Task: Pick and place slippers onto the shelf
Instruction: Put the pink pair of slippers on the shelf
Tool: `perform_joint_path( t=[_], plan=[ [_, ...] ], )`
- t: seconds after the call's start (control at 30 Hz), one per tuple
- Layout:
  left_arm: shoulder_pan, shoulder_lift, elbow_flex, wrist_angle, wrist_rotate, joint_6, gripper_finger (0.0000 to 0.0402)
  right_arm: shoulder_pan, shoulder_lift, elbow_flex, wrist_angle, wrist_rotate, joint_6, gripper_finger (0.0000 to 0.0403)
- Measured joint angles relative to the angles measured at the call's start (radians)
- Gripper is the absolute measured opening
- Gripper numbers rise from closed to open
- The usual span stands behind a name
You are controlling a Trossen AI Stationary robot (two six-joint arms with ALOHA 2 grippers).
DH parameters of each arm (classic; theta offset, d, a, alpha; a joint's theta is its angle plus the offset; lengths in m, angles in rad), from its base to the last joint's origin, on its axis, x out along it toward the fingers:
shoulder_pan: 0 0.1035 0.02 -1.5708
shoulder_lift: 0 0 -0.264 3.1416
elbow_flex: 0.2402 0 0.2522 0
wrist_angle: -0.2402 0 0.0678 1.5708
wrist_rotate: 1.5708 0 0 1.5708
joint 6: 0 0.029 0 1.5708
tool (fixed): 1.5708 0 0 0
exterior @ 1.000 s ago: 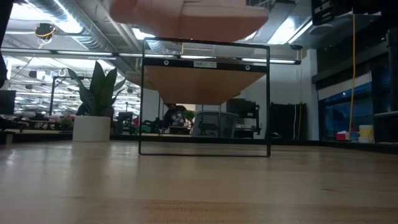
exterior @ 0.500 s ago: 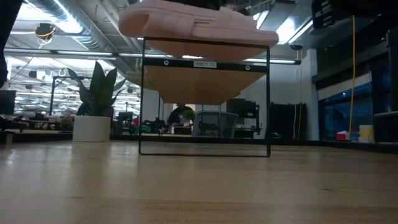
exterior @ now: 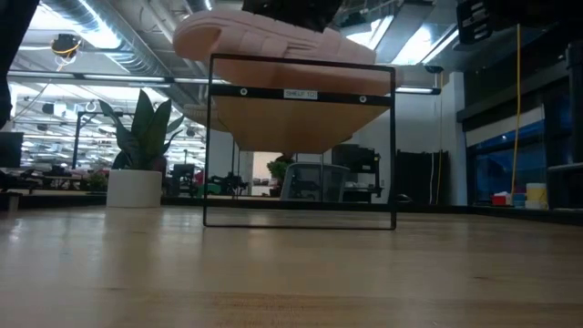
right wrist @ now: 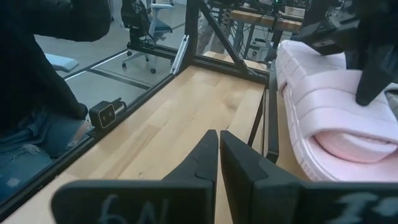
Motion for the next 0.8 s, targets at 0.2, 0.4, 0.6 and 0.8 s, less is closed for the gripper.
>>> perform_joint_path(
  t=[0.2, 0.4, 0.6, 0.8],
  plan=[
    [-0.006, 0.001, -0.012, 0.001, 0.008, -0.002, 0.0002, 0.000, 0.000, 0.000, 0.000, 0.000, -0.002, 0.0021],
    [0.002, 0.001, -0.052, -0.001, 0.001, -0.014, 0.0009, 0.000, 0.000, 0.000, 0.000, 0.000, -0.002, 0.0021],
    [0.009, 0.000, -0.058, 0.004, -0.001, -0.036, 0.0007, 0.000, 0.000, 0.000, 0.000, 0.000, -0.002, 0.0021],
    [0.012, 0.000, -0.059, 0.005, -0.001, -0.101, 0.0024, 0.000, 0.000, 0.000, 0.000, 0.000, -0.002, 0.0021]
  ],
)
